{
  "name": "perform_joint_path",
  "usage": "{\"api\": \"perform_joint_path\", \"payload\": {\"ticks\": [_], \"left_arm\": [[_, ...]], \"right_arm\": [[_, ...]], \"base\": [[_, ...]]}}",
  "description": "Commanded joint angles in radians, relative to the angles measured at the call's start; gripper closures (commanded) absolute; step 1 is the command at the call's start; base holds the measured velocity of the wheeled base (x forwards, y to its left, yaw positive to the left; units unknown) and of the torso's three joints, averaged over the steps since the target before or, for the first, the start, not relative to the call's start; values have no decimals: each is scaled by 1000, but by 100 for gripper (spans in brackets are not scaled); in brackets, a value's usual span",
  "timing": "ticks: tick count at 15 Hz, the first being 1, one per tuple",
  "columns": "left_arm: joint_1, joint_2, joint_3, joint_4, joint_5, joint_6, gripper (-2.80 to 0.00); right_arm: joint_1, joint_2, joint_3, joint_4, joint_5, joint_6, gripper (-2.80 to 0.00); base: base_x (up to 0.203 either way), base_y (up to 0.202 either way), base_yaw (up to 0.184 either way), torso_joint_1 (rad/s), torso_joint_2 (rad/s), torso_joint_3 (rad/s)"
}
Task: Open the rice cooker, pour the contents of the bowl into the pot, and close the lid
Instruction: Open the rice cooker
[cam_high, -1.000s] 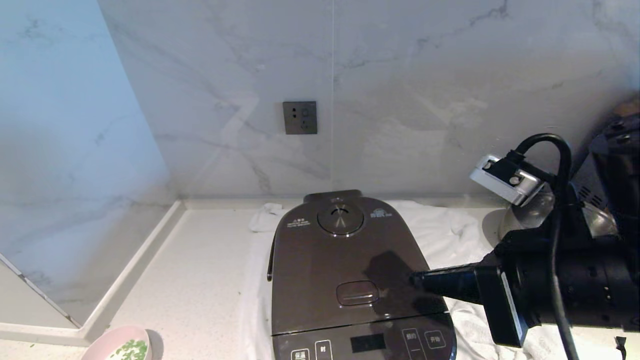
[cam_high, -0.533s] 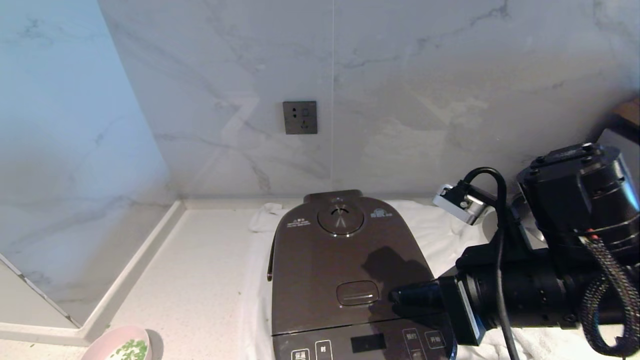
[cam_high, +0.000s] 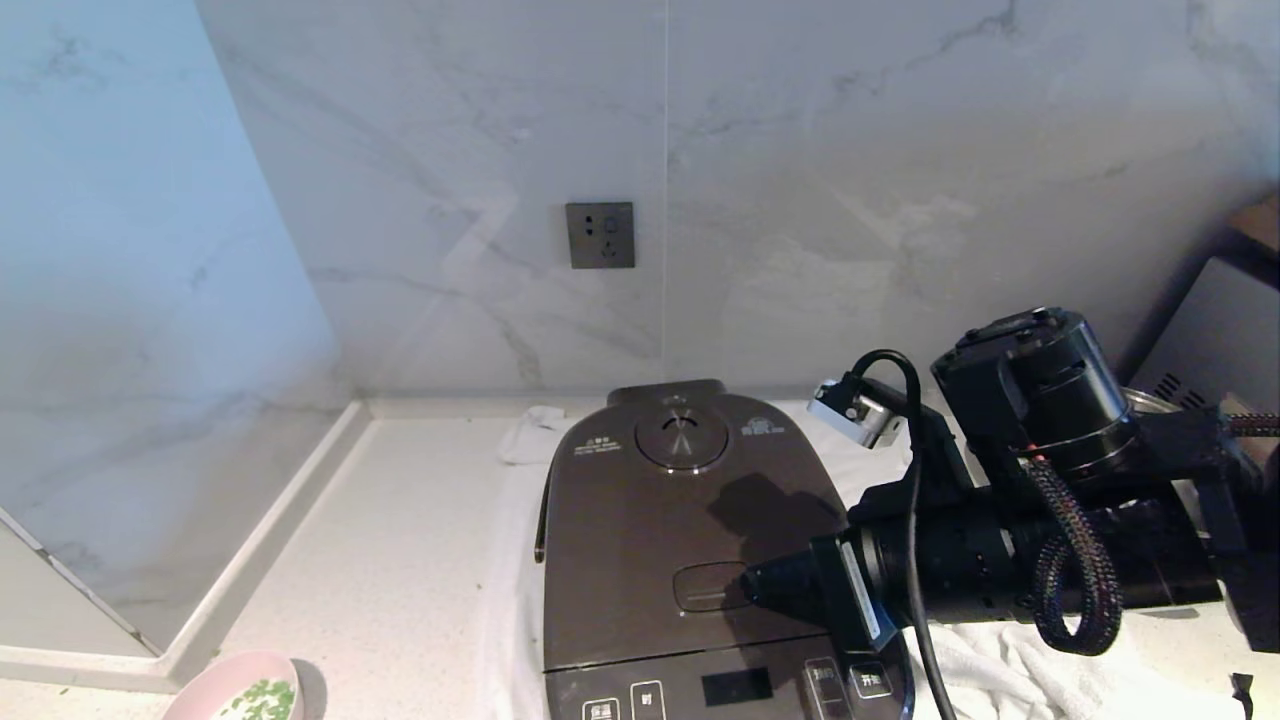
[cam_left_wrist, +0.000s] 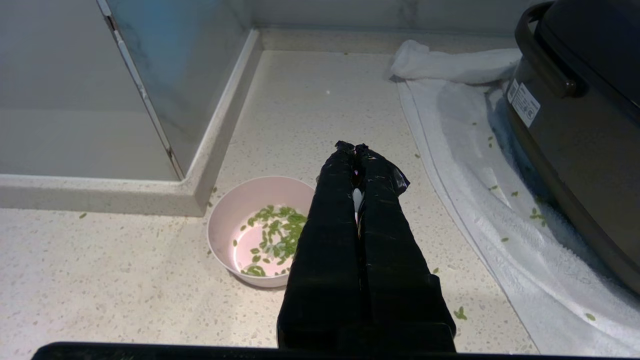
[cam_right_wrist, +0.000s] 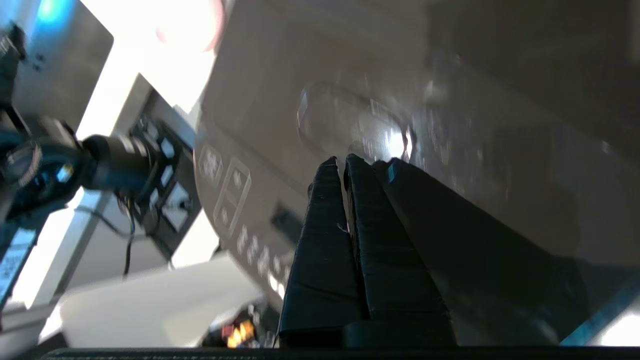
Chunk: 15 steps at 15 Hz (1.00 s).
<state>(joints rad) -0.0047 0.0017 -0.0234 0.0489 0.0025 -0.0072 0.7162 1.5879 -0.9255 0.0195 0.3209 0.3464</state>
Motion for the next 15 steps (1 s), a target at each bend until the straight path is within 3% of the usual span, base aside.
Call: {"api": "perform_joint_path", "payload": {"ticks": [1,15], "left_arm": [[0,1,0,0,1,0,0],[0,1,0,0,1,0,0]], "right_arm": [[-3,28,3,-31,1,3,0],[-1,75,-15,-42,27,5,0]], "base": [[0,0,0,0,0,0],[0,0,0,0,0,0]]}}
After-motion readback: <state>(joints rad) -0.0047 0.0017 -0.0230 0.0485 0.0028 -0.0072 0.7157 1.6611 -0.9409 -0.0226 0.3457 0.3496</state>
